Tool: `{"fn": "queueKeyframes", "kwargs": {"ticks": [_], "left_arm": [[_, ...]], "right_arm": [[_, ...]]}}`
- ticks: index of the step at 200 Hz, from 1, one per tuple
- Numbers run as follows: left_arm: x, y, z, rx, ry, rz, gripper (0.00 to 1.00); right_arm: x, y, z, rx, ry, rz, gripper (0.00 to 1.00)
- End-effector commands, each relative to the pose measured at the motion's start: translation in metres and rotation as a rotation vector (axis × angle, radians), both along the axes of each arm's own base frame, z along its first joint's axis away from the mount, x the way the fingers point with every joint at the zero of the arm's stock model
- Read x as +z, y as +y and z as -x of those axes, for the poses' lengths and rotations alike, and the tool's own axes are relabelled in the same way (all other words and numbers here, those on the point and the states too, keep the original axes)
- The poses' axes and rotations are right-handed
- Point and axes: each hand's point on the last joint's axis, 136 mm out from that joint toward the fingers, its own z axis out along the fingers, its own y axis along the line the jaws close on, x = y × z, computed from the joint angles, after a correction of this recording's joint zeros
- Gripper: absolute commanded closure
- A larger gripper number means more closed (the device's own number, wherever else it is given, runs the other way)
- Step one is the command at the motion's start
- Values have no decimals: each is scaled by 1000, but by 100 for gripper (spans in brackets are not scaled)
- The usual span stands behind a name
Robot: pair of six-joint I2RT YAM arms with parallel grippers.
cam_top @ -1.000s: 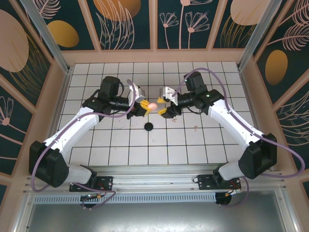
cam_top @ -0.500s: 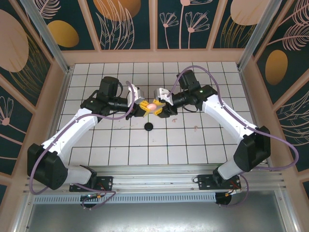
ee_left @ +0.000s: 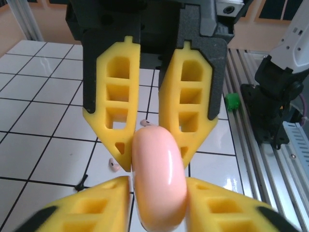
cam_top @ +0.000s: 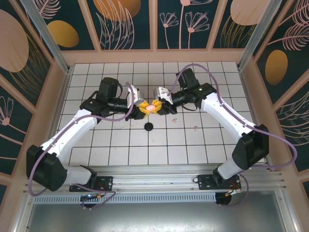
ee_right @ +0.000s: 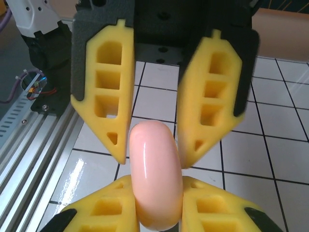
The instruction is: Insert wireless bluetooth earbuds into charging case
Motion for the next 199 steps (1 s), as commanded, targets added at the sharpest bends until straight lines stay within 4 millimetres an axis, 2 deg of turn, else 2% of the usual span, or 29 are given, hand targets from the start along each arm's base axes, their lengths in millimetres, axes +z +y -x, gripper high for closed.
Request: {"fn": "queueKeyframes", "kwargs": {"ticks": [1, 26, 61, 89, 138, 199], "left_arm": [[7, -1, 3, -2, -27, 39, 58], [11, -3, 6, -12, -33, 83, 53], [12, -5, 7, -26, -35, 100, 45], [15, -7, 9, -53, -21, 128, 45], [21, -9, 12, -76, -20, 152, 46], [26, -11, 13, -85, -8, 169, 46]], "right_arm": [[24, -9, 8, 3, 1, -105, 90], [32, -26, 13, -35, 37, -211, 90], [35, -35, 28, -61, 68, -312, 90], [37, -35, 30, -79, 91, -346, 90], [38, -32, 18, -126, 88, -359, 90], [37, -20, 15, -113, 94, -354, 90]]}}
